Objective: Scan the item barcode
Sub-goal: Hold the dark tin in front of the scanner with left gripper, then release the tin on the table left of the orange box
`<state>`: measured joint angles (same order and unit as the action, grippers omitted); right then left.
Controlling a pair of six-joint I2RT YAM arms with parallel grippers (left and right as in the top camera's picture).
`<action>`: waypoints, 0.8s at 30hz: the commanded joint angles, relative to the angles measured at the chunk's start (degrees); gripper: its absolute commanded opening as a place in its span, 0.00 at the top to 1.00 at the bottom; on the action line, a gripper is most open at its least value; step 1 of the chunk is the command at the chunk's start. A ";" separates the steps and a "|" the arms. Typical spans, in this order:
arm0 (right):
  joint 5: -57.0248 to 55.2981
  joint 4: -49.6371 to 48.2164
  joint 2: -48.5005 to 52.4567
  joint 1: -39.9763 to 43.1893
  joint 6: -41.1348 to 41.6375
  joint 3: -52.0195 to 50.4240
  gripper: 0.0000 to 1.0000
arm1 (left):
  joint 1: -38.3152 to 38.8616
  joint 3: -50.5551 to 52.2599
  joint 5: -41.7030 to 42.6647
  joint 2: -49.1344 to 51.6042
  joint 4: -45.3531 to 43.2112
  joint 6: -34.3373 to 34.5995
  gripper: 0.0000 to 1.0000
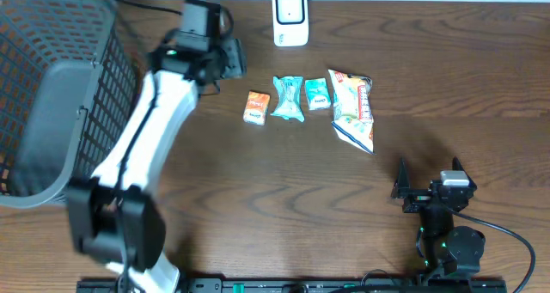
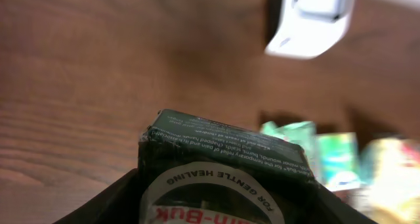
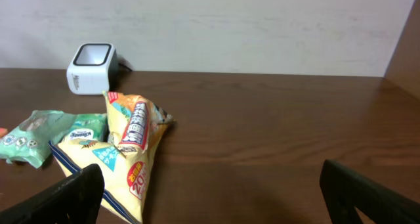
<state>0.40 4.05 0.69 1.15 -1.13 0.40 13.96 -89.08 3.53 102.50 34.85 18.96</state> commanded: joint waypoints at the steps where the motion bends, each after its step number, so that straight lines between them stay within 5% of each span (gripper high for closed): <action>1: -0.04 0.26 -0.31 -0.35 -0.66 -0.09 0.01 | 0.90 -0.66 -4.24 6.14 0.50 -2.71 0.42; 10: -0.04 0.26 -0.31 -0.35 -0.66 -0.09 0.01 | 1.42 -0.61 -4.17 13.81 0.70 -2.62 0.41; 12: -0.04 0.26 -0.31 -0.35 -0.66 -0.09 0.01 | 1.40 -0.63 -4.20 13.81 0.26 -2.62 0.11; 24: -0.04 0.26 -0.31 -0.35 -0.68 -0.09 0.01 | 1.22 -0.85 -4.22 1.86 0.26 -2.64 0.04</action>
<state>0.40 4.05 0.69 1.15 -1.13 0.40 15.11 -89.08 0.05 113.43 35.22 16.64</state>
